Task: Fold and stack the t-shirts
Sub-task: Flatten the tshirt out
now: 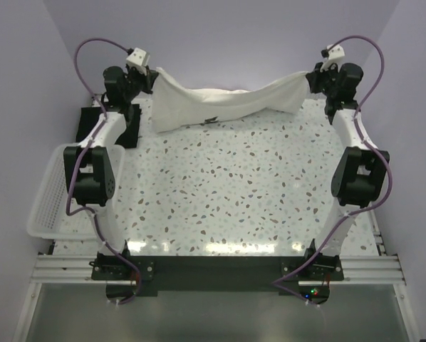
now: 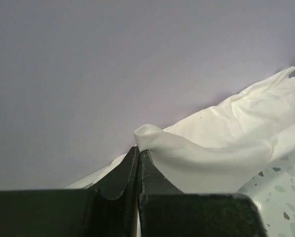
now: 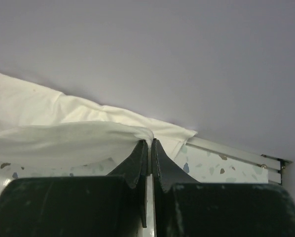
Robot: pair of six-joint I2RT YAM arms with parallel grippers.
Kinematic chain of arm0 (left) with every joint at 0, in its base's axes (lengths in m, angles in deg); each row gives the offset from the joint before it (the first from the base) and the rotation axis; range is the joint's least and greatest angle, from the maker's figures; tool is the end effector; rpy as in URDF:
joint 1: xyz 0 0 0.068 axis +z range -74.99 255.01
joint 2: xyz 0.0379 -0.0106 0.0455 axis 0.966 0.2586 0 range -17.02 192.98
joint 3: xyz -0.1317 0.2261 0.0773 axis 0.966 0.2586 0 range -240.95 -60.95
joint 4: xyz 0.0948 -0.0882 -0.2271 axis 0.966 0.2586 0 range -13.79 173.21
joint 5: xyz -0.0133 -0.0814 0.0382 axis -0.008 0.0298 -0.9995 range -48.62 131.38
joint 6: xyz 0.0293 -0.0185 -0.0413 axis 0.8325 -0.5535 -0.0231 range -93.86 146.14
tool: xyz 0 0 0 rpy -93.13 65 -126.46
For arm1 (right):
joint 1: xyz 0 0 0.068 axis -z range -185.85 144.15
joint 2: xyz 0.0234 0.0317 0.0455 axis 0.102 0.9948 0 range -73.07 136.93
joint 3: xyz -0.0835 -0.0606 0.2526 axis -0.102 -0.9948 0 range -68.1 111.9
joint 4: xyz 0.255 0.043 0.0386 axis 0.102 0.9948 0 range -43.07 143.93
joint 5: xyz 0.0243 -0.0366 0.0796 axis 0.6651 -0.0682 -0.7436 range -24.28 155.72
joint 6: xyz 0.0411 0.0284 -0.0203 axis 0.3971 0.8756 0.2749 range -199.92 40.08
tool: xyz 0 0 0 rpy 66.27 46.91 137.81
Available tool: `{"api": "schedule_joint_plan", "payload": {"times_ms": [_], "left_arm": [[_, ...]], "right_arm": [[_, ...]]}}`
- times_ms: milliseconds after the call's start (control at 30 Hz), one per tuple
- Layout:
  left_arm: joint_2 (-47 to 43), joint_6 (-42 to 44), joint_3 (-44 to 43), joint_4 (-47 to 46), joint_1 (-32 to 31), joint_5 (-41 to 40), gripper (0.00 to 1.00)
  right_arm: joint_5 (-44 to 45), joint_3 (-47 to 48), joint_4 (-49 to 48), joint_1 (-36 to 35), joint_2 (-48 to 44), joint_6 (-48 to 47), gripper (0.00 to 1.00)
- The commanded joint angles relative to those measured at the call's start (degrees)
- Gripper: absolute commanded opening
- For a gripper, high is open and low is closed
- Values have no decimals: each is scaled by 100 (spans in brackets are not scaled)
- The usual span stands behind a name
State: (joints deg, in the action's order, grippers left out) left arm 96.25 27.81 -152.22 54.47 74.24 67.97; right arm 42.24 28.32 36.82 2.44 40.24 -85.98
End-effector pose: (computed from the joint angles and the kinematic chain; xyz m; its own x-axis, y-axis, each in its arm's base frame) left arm 0.4795 -0.0224 0.3194 0.0088 0.0260 -0.9996 0.4596 0.8877 0.0271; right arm 0.4793 -0.0556 0.3297 -0.0888 -0.0850 -0.9924 -0.2702 0.9611 -0.0581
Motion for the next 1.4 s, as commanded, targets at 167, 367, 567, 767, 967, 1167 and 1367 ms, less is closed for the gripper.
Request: {"api": "schedule_joint_plan", "payload": {"times_ms": [167,367,567,767,967,1167,1367], "left_arm": [[-446,-18,-1103,-384,51,-294,0],[-1447,-123,-1272,-919,78,-733,0],[-2862,174,-710,-1350,78,-1428,0],[-3505,553,-778,-1351,78,-1902,0],[-3321,729,-1244,-1140,78,-1973,0],[-2890,668,-1482,-894,78,-1737,0],[-2320,264,-1245,-718,78,-903,0]], "right_arm": [[186,737,-439,41,-388,-62,0],[704,852,-780,181,-1431,334,0],[1328,580,-1325,287,-2612,229,0],[1654,798,-1635,296,-3167,-26,0],[1576,1273,-1398,296,-2877,-228,0],[1119,1344,-1152,287,-2570,-185,0],[275,1282,-853,287,-1991,52,0]]}}
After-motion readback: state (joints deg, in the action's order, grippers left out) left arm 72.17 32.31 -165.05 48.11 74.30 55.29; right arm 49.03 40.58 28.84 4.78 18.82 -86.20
